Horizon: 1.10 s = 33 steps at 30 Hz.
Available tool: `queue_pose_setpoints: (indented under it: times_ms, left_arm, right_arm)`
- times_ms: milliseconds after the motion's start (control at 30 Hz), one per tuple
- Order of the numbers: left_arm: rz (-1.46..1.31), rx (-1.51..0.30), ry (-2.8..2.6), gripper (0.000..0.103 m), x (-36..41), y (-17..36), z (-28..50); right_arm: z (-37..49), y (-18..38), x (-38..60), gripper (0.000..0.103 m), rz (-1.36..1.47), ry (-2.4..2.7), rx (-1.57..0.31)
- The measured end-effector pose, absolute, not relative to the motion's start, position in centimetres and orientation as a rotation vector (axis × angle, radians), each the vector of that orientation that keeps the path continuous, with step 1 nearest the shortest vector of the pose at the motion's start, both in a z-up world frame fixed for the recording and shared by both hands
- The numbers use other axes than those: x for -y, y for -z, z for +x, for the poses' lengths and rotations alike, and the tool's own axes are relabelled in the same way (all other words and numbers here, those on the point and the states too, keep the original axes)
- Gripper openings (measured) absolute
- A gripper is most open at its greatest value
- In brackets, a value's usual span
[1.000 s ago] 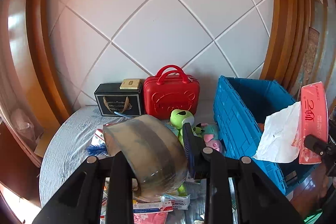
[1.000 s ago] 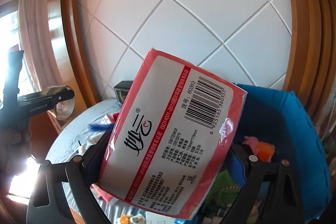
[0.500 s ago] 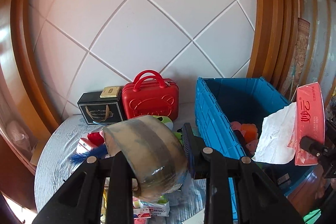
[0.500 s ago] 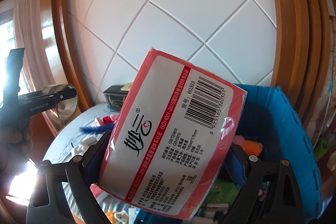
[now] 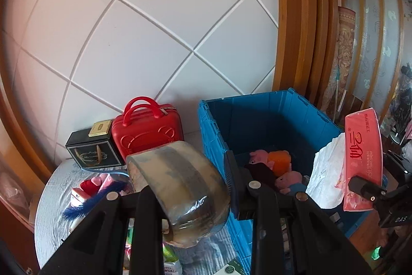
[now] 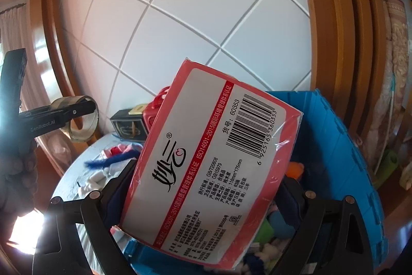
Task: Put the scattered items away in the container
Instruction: 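Lift and carry the tape roll and tissue pack over the blue crate, then open both tools to drop the tape roll and tissue pack into the crate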
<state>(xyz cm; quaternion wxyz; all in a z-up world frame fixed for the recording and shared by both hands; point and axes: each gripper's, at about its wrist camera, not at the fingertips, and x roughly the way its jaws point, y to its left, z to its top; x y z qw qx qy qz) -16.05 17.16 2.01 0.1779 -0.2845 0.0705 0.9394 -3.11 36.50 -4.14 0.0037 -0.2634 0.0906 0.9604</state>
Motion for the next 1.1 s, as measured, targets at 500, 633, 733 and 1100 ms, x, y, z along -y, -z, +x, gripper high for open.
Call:
queue_pose_setpoints:
  times_ms: [500,633,733,1100]
  left_arm:
    - [-0.78,-0.275,-2.485,0.026,-26.2,-1.8,-16.9]
    - [-0.779,-0.281,-2.445,0.026,-28.1,-1.6,-17.3]
    - [-0.778,-0.291,-2.419,0.026,-29.5,-1.3,-17.6]
    - [-0.798,-0.311,-2.321,0.026,-34.0,0.4,-18.2]
  right_arm:
    - [-1.7,5.6,-41.7,0.095,-0.824,-2.915,-0.355]
    - [-1.3,5.7,-42.7,0.095,-0.82,-2.891,-0.365]
    - [-1.0,6.0,-43.6,0.095,-0.82,-2.869,-0.372]
    - [0.3,6.6,-46.4,0.095,-0.84,-2.776,-0.398]
